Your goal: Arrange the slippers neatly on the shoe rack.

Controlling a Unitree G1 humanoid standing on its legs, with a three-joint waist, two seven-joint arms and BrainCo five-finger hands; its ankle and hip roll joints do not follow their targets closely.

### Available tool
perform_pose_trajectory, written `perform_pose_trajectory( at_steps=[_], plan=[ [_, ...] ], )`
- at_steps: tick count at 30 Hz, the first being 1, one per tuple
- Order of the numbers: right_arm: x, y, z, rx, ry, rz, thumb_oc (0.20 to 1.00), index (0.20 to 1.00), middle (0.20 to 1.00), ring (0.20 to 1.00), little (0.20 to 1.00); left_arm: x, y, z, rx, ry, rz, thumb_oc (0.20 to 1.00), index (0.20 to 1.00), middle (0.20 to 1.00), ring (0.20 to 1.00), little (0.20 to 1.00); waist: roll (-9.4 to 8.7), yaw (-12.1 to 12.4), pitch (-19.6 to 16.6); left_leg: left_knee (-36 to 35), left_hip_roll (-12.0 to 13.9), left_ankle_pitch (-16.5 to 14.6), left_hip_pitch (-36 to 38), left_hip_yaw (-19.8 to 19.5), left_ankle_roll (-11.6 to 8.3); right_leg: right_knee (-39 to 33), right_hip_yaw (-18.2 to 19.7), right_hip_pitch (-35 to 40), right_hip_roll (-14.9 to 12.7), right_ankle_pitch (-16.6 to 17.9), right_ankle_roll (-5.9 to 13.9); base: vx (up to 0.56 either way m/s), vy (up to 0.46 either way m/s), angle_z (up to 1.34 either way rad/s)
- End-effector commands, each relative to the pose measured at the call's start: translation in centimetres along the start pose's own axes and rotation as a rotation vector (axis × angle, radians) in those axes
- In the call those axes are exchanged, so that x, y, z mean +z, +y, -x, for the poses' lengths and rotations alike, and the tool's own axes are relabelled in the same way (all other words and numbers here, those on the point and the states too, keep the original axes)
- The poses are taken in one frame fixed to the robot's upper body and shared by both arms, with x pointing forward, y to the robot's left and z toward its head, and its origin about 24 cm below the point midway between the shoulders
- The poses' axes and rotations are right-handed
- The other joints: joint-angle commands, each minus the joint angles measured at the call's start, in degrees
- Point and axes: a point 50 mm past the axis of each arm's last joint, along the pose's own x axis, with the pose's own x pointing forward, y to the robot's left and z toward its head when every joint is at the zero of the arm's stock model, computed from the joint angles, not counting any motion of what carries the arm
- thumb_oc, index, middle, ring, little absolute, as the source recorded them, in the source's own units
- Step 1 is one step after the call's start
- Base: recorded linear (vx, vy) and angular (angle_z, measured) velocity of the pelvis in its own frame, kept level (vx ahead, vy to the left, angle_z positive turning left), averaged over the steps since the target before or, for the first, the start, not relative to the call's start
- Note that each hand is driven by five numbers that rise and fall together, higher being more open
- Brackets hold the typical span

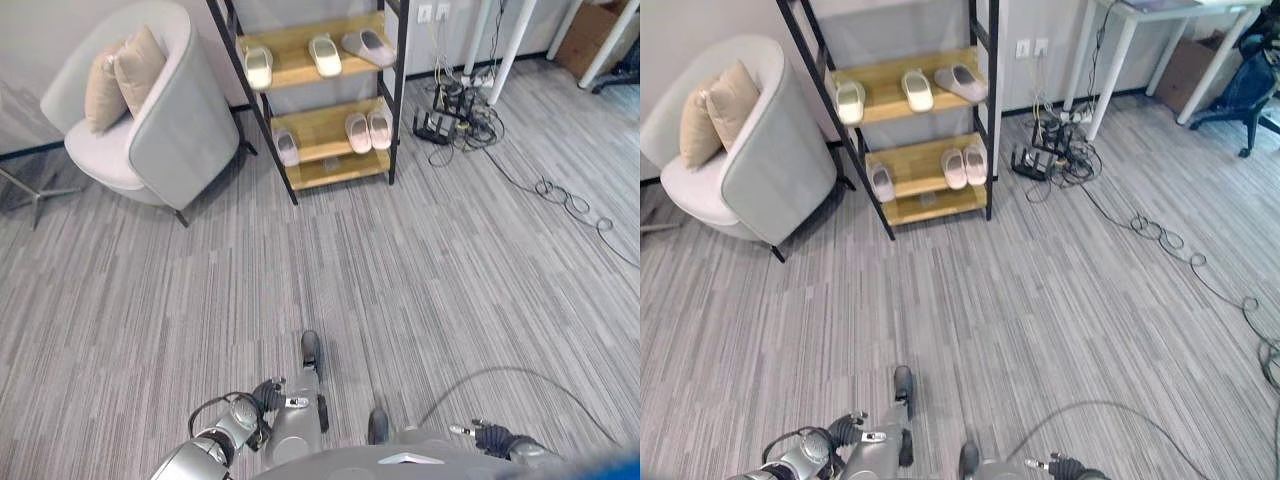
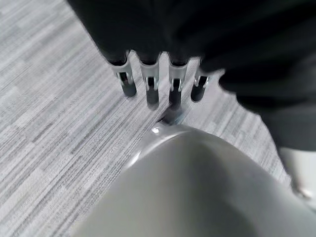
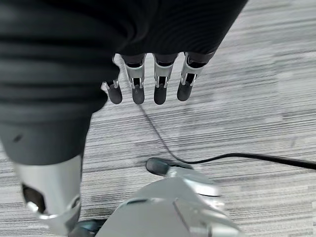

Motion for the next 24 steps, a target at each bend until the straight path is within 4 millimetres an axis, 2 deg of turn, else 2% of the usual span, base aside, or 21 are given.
perform_pose_trajectory(
  at_steps=[1, 2, 3, 4, 6, 7, 8, 9, 11, 12, 14, 15, 18, 20, 21, 23, 24],
  plan=[
    [-0.9, 0.0, 0.2, -0.001, -0.02, 0.021, 1.0, 1.0, 1.0, 1.0, 1.0, -2.5, -2.0, 0.5, -0.046, 0.099, -0.023, 1.0, 1.0, 1.0, 1.0, 1.0, -1.85, -1.0, -5.2, 6.4, -2.1, -1.9, 6.2, 0.9, 1.49, 5.3, 5.1, 0.4, -9.9, -0.1, 7.16, 0.54, 0.321, -0.9],
    [-0.4, 0.7, 0.0, 0.017, -0.035, 0.032, 1.0, 1.0, 1.0, 1.0, 1.0, -2.7, -1.3, 0.5, -0.021, 0.104, -0.001, 1.0, 1.0, 1.0, 1.0, 1.0, -2.57, -0.8, -5.8, 7.0, -3.1, -3.6, 7.1, 1.6, 2.74, 7.7, 5.9, -0.3, -10.8, 0.7, 8.25, 0.55, 0.391, -0.67],
    [1.1, 1.4, -0.1, 0.037, -0.083, 0.054, 1.0, 1.0, 1.0, 1.0, 1.0, -1.8, 0.2, 0.3, 0.026, 0.072, 0.009, 1.0, 1.0, 1.0, 1.0, 1.0, -3.15, -0.7, -6.0, 7.3, -4.5, -6.0, 8.8, 2.2, 4.76, 16.1, 6.4, -3.9, -11.8, 4.3, 10.28, 0.61, 0.519, -0.3],
    [2.5, 1.8, -0.1, 0.046, -0.128, 0.069, 1.0, 1.0, 1.0, 1.0, 1.0, -0.9, 1.1, 0.2, 0.056, 0.037, 0.008, 1.0, 1.0, 1.0, 1.0, 1.0, -2.91, -1.2, -4.8, 7.2, -6.1, -8.1, 11.7, 2.3, 6.94, 27.4, 6.3, -9.0, -13.4, 13.1, 12.34, 0.48, 0.449, -0.03],
    [3.0, 1.8, -0.1, 0.041, -0.146, 0.081, 1.0, 1.0, 1.0, 1.0, 1.0, 0.0, 1.4, 0.0, 0.064, 0.01, 0.002, 1.0, 1.0, 1.0, 1.0, 1.0, -1.2, -1.7, -3.9, 6.2, -6.2, -9.5, 14.9, 1.7, 8.18, 35.5, 3.5, -14.0, -14.6, 15.5, 11.36, 0.39, 0.311, 0.19],
    [2.8, 1.7, -0.1, 0.037, -0.142, 0.084, 1.0, 1.0, 1.0, 1.0, 1.0, 0.2, 1.5, 0.0, 0.067, 0.003, 0.004, 1.0, 1.0, 1.0, 1.0, 1.0, -0.58, -2.0, -3.6, 5.3, -6.0, -10.0, 16.6, 1.4, 8.25, 35.9, 2.3, -16.5, -14.8, 14.0, 10.34, 0.37, 0.201, 0.24],
    [2.7, 1.7, -0.1, 0.037, -0.138, 0.086, 1.0, 1.0, 1.0, 1.0, 1.0, 0.3, 1.4, 0.0, 0.068, -0.001, 0.002, 1.0, 1.0, 1.0, 1.0, 1.0, -0.44, -2.4, -3.4, 4.9, -6.3, -10.2, 17.6, 1.1, 8.21, 34.7, 1.7, -17.1, -14.9, 13.0, 10.12, 0.39, 0.089, 0.29],
    [2.2, 1.8, -0.1, 0.04, -0.123, 0.096, 1.0, 1.0, 1.0, 1.0, 1.0, 0.4, 1.3, 0.0, 0.066, -0.006, -0.004, 1.0, 1.0, 1.0, 1.0, 1.0, 0.03, -3.4, -2.4, 4.0, -6.5, -10.9, 19.9, 0.0, 7.88, 29.7, 0.3, -18.9, -13.4, 9.4, 9.13, 0.33, 0.012, 0.21],
    [2.0, 1.8, -0.1, 0.04, -0.117, 0.099, 1.0, 1.0, 1.0, 1.0, 1.0, 0.5, 1.2, -0.1, 0.061, -0.007, -0.009, 1.0, 1.0, 1.0, 1.0, 1.0, 0.05, -3.8, -2.1, 4.1, -6.7, -11.4, 20.4, -0.5, 7.8, 26.6, 0.4, -19.0, -12.8, 9.1, 9.41, 0.23, -0.033, 0.67],
    [1.4, 1.6, -0.1, 0.039, -0.098, 0.095, 1.0, 1.0, 1.0, 1.0, 1.0, 0.3, 0.9, 0.0, 0.048, 0.001, -0.013, 1.0, 1.0, 1.0, 1.0, 1.0, 0.02, -4.5, -2.0, 3.7, -7.0, -11.8, 21.5, -1.1, 7.41, 20.7, 0.9, -19.5, -11.6, 8.8, 9.67, 0.2, -0.074, 0.81],
    [0.6, 1.4, 0.0, 0.038, -0.073, 0.089, 1.0, 1.0, 1.0, 1.0, 1.0, -0.5, 0.2, 0.0, 0.029, 0.028, -0.006, 1.0, 1.0, 1.0, 1.0, 1.0, 0.13, -4.9, -2.1, 2.9, -6.9, -12.2, 22.9, -1.9, 6.95, 16.8, 1.5, -20.0, -10.0, 8.9, 9.88, 0.25, -0.132, -0.04],
    [-0.4, 1.3, 0.0, 0.039, -0.041, 0.079, 1.0, 1.0, 1.0, 1.0, 1.0, -0.9, 0.1, 0.1, 0.022, 0.044, 0.009, 1.0, 1.0, 1.0, 1.0, 1.0, 0.04, -5.1, -2.4, 2.7, -7.0, -12.4, 23.5, -3.2, 6.68, 14.9, 2.9, -20.2, -8.8, 9.0, 9.96, 0.22, -0.175, -0.31],
    [-1.9, 0.9, 0.2, 0.03, 0.011, 0.079, 1.0, 1.0, 1.0, 1.0, 1.0, -2.7, -1.3, 0.5, -0.013, 0.097, 0.036, 1.0, 1.0, 1.0, 1.0, 1.0, -0.4, -4.0, -5.0, 3.3, -6.8, -13.3, 23.7, -4.3, 5.97, 9.0, 3.1, -14.6, -8.3, 8.1, 8.26, 0.22, -0.2, 0.63],
    [-2.1, 0.6, 0.3, 0.028, 0.015, 0.083, 1.0, 1.0, 1.0, 1.0, 1.0, -3.1, -1.8, 0.6, -0.024, 0.109, 0.066, 1.0, 1.0, 1.0, 1.0, 1.0, -0.37, -3.5, -5.7, 3.8, -6.4, -13.6, 23.7, -4.7, 5.34, 8.3, 2.4, -13.3, -7.9, 7.3, 7.76, 0.13, -0.154, 0.3],
    [-1.9, 0.3, 0.3, 0.019, 0.006, 0.08, 1.0, 1.0, 1.0, 1.0, 1.0, -3.0, -1.8, 0.6, -0.021, 0.104, 0.072, 1.0, 1.0, 1.0, 1.0, 1.0, -0.61, -3.2, -5.6, 5.2, -6.2, -13.8, 23.0, -5.0, 4.75, 8.1, 1.8, -12.7, -8.0, 6.7, 7.47, 0.0, -0.167, 0.14],
    [-0.4, -0.7, 0.3, -0.012, -0.038, 0.109, 1.0, 1.0, 1.0, 1.0, 1.0, -1.8, -1.5, 0.3, -0.005, 0.068, 0.064, 1.0, 1.0, 1.0, 1.0, 1.0, -2.12, -2.1, -4.1, 17.7, -5.8, -13.1, 16.6, -4.0, 1.22, 7.1, -1.7, -9.9, -8.8, 5.1, 5.76, -0.04, -0.179, 0.42],
    [-0.4, -0.6, 0.3, -0.011, -0.039, 0.109, 1.0, 1.0, 1.0, 1.0, 1.0, -1.8, -1.5, 0.3, -0.005, 0.068, 0.064, 1.0, 1.0, 1.0, 1.0, 1.0, -2.16, -2.2, -4.3, 17.8, -5.9, -13.0, 16.3, -4.2, 1.23, 7.0, -1.8, -10.1, -8.9, 5.1, 5.77, 0.01, -0.073, 1.04]
  ],
)
